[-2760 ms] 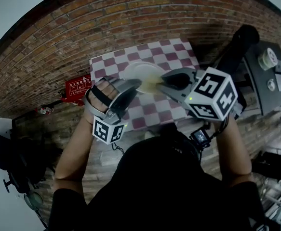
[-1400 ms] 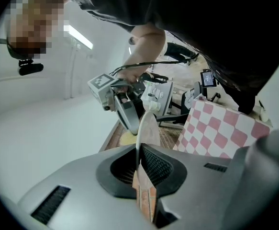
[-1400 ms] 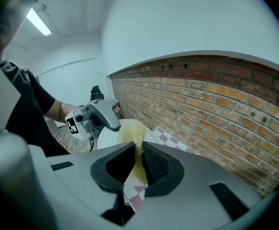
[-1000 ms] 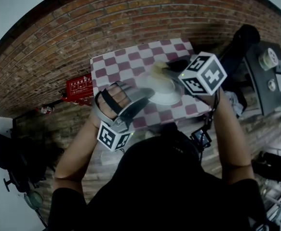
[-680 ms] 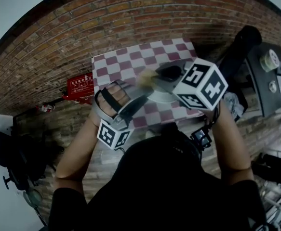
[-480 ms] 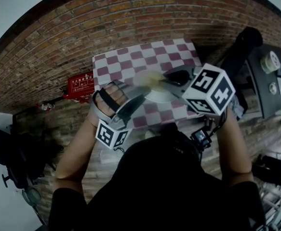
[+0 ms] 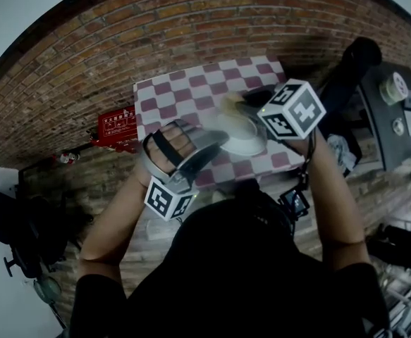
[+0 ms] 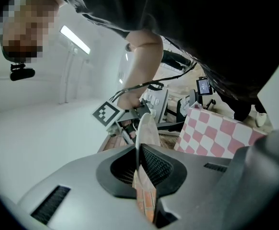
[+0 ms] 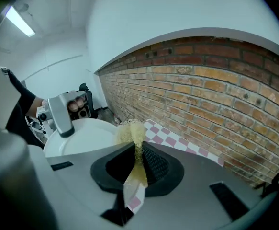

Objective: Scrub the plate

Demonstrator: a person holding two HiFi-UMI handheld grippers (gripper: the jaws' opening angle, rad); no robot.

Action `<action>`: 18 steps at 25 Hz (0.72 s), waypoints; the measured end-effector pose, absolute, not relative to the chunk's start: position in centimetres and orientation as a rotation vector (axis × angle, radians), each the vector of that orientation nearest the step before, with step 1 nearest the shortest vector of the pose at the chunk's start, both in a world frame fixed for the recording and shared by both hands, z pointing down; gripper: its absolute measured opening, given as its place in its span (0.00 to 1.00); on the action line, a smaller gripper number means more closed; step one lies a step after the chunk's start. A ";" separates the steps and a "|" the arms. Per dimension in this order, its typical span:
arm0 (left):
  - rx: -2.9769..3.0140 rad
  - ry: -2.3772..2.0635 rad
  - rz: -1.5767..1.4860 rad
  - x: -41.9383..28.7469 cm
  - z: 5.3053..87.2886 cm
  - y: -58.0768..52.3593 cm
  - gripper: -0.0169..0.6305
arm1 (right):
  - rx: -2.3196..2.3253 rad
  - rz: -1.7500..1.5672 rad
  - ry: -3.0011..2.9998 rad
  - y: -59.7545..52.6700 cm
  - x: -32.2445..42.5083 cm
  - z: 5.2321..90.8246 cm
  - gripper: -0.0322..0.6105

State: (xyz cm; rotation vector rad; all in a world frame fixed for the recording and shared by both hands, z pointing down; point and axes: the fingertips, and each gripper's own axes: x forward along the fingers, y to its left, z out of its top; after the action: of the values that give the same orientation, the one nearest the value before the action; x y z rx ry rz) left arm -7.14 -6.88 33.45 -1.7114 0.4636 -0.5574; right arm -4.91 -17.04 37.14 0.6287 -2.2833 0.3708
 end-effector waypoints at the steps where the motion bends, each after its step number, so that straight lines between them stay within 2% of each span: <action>1: -1.717 0.461 -0.553 -6.9 33.4 -6.8 0.06 | 0.621 0.353 -2.292 -16.9 -5.5 36.8 0.12; 9: -1.763 0.490 -0.601 -7.8 34.9 -7.9 0.06 | 0.464 0.309 -2.404 -12.7 -9.0 33.7 0.12; 18: -1.848 0.532 -0.666 -8.8 37.6 -9.8 0.06 | 0.497 0.413 -2.341 -12.4 -3.9 37.0 0.12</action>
State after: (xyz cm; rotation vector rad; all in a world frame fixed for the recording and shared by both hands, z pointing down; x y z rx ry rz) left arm -8.83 -9.77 37.63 -1.8476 0.5319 -0.6663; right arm -3.91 -12.44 37.03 0.4971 -2.3407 0.4125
